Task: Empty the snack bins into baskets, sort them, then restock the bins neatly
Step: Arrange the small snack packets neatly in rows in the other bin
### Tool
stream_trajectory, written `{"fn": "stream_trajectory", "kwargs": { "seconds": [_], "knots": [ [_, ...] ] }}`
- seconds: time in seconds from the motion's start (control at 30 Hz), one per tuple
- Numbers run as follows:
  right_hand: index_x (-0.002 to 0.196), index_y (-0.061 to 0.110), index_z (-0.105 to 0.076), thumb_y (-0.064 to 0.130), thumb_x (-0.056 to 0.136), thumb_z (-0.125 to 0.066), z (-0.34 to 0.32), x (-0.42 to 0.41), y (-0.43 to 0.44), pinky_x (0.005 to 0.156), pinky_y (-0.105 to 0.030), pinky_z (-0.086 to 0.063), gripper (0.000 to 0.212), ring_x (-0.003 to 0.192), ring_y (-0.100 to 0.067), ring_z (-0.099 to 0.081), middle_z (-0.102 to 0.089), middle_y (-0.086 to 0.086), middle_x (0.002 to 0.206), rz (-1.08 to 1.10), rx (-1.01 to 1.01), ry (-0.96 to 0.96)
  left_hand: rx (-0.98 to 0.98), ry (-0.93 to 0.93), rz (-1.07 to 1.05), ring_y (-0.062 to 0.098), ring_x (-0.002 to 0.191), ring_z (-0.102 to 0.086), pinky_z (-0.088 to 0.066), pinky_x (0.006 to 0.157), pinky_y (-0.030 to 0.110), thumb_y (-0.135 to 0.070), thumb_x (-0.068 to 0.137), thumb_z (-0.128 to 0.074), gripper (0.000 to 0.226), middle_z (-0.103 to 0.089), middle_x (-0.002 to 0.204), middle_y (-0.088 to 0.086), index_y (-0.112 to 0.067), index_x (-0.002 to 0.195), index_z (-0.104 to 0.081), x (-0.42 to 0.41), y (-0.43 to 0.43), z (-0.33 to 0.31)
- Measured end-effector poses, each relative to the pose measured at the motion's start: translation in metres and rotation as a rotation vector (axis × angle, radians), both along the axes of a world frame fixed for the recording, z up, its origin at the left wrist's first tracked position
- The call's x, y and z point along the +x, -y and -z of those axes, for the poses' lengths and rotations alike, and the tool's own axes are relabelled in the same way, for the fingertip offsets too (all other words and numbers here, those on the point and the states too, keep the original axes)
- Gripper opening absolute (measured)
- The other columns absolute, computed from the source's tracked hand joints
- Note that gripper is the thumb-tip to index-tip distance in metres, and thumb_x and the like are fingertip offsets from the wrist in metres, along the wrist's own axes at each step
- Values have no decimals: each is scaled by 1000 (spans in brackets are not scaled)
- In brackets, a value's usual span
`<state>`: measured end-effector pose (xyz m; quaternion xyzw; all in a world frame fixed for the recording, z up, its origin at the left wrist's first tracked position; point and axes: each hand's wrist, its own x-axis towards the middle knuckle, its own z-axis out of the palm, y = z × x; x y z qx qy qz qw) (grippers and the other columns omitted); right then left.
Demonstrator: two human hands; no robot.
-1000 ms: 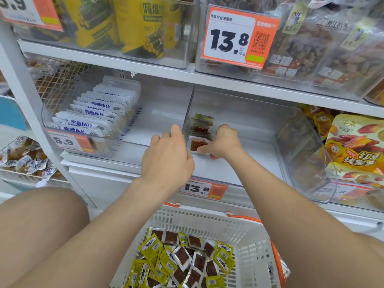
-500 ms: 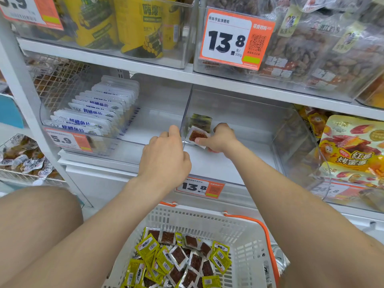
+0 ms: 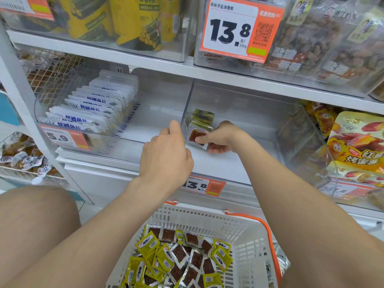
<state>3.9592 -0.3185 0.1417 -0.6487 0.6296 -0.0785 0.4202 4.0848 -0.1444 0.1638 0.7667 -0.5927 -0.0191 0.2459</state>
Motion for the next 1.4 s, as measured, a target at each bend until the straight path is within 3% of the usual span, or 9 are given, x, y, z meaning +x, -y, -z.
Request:
{"fn": "stream_trajectory", "kwargs": {
  "seconds": [0.23, 0.43, 0.57, 0.7, 0.77, 0.87, 1.03, 1.3, 1.4],
  "knots": [
    [99, 11, -54, 27, 67, -99, 2, 2, -13, 74, -41, -67, 58, 80, -24, -72, -67, -12, 103, 107, 13, 118, 25, 23, -2, 31, 78, -45, -33, 67, 40, -17, 96, -52, 23, -45, 93, 6, -15, 101, -30, -1, -3, -1],
    [100, 11, -49, 36, 71, -96, -9, -4, -28, 67, -35, -65, 60, 89, -22, -72, -57, -7, 112, 62, -83, -43, 4, 0, 32, 34, 87, -57, -39, 70, 39, -21, 97, -51, 21, -58, 108, 11, -11, 114, -46, 4, -8, 1],
    [81, 11, -51, 37, 87, -80, -25, -16, -50, 50, -30, -44, 39, 75, -26, -61, -54, -7, 84, -1, -248, -202, -101, -74, 32, 40, 92, -59, -42, 70, 41, -28, 97, -55, 35, -49, 121, 11, -13, 126, -43, 3, -21, 0],
    [94, 15, -72, 16, 91, -55, -50, -27, -99, 81, -33, -54, 17, 85, -26, -67, -72, -1, 76, -112, -745, -92, -362, -201, 51, 27, 72, -54, -37, 60, 39, -28, 90, -63, 21, -55, 87, -5, -24, 101, -44, 1, -48, -7],
    [85, 21, -71, 13, 82, -56, -64, -32, -142, 73, -23, -52, 17, 66, -11, -66, -68, 8, 65, -213, -809, 84, -273, -302, 70, 19, 64, -57, -44, 59, 38, -31, 83, -66, 18, -58, 62, -7, -26, 85, -49, -2, -64, -1],
    [78, 22, -70, 18, 76, -57, -55, -46, -200, 63, -16, -49, 14, 59, -5, -64, -66, 12, 59, -399, -706, 157, 151, -152, 260, 18, 79, -65, -52, 70, 34, -41, 80, -65, 16, -64, 71, -10, -29, 82, -55, 2, -77, 24],
    [91, 23, -72, 26, 86, -55, 63, -72, -233, 77, -35, -57, 17, 81, -20, -68, -73, 4, 79, -588, -350, -245, 928, 187, 646, 20, 97, -60, -49, 84, 31, -37, 96, -61, 26, -66, 105, -4, -22, 116, -68, 9, -72, 91],
    [109, -1, -74, 16, 91, -54, 221, -125, -225, 96, -45, -53, 32, 114, -38, -65, -71, -22, 120, -425, 121, -378, 1056, 139, 499, 31, 120, -60, -52, 101, 43, -18, 100, -53, 31, -60, 137, 6, -19, 129, -60, 18, -77, 237],
    [118, -9, -66, 5, 98, -48, 257, -123, -229, 94, -45, -51, 31, 117, -41, -61, -63, -30, 131, -368, 220, -370, 1069, 129, 382, 33, 114, -63, -55, 92, 47, -11, 98, -52, 37, -55, 133, 9, -19, 134, -54, 28, -86, 283]
  ]
}}
